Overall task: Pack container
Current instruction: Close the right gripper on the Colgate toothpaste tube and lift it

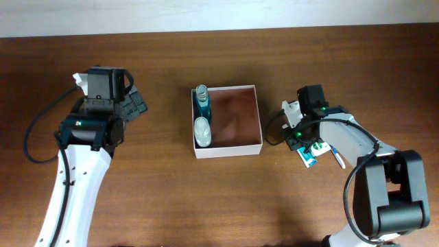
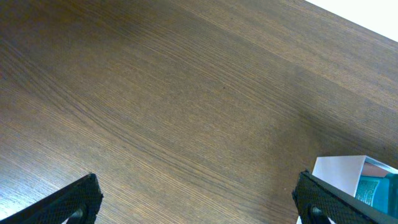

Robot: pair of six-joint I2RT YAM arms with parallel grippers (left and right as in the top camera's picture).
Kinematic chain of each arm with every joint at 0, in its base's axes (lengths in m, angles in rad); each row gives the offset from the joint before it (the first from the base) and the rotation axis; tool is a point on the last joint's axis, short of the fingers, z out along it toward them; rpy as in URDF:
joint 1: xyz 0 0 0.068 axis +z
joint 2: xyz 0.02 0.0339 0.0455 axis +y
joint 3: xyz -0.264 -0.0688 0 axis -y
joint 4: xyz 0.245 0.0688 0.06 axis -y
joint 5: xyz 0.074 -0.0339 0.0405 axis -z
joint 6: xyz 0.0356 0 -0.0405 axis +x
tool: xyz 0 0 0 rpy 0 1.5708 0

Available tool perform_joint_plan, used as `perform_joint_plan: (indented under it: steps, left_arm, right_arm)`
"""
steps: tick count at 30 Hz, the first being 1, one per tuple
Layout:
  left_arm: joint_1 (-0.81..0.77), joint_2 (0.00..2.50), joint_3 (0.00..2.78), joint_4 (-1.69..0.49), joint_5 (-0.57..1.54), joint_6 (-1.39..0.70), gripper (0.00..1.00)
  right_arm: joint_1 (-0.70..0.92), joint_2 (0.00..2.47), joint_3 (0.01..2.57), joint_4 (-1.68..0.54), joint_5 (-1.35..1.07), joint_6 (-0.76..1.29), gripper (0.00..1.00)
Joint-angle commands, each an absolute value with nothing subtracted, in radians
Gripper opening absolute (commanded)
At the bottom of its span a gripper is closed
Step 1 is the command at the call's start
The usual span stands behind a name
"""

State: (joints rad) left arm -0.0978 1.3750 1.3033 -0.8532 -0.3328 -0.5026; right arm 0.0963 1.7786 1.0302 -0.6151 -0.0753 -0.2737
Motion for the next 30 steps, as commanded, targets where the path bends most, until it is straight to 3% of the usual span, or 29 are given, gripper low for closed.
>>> perform_joint_plan:
  steps: [1, 18, 30]
  left_arm:
    - [-0.095, 1.38, 1.311, -0.854, -0.332, -0.508, 0.99]
    - [-0.095, 1.38, 1.311, -0.854, -0.332, -0.508, 0.99]
    - [-0.095, 1.38, 1.311, -0.854, -0.332, -0.508, 0.99]
  right_arm:
    - [0.104, 1.787, 1.021, -0.61, -0.066, -0.281, 0.36]
    - [0.104, 1.838, 1.02, -0.593, -0.066, -0.28, 0.36]
    - [0.105, 1.837, 1.037, -0.598, -0.066, -0.229, 0.18]
